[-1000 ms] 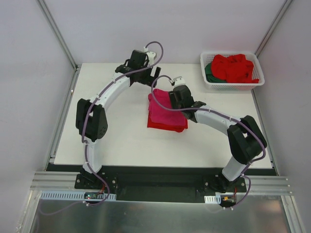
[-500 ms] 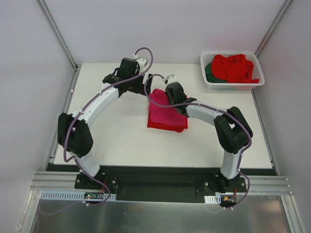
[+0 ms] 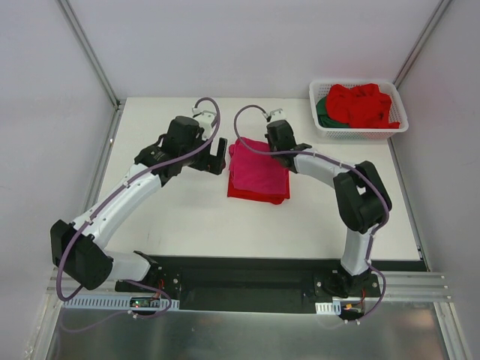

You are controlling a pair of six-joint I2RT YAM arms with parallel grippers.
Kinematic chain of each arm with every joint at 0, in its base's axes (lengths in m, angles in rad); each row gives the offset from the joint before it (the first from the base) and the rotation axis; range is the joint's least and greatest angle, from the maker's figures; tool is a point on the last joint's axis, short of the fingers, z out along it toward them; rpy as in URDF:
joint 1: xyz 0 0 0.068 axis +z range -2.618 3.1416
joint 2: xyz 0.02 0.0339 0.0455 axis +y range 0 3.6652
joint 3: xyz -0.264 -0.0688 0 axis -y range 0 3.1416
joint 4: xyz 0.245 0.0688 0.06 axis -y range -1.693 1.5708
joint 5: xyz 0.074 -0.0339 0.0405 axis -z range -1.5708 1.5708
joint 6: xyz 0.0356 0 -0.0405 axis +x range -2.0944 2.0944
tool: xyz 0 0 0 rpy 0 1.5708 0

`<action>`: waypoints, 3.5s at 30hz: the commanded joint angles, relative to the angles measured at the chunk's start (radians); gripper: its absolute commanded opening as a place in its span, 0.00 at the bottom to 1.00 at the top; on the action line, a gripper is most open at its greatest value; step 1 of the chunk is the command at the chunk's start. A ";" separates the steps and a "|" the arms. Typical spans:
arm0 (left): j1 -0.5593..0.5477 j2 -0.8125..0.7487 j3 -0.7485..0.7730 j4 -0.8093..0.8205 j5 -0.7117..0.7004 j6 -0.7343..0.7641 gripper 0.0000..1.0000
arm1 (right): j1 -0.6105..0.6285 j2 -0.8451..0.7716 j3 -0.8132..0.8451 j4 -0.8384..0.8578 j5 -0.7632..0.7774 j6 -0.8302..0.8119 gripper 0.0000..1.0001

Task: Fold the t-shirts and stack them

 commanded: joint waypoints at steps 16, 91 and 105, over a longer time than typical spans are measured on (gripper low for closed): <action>-0.003 -0.074 -0.033 -0.003 -0.030 -0.030 0.99 | -0.020 0.100 0.155 -0.166 0.077 0.036 0.22; -0.013 -0.077 -0.079 -0.022 -0.026 -0.040 0.99 | 0.005 -0.074 0.092 -0.301 0.043 0.073 0.25; -0.019 -0.066 -0.077 -0.022 -0.027 -0.040 0.99 | 0.031 -0.029 0.101 -0.301 -0.041 0.092 0.25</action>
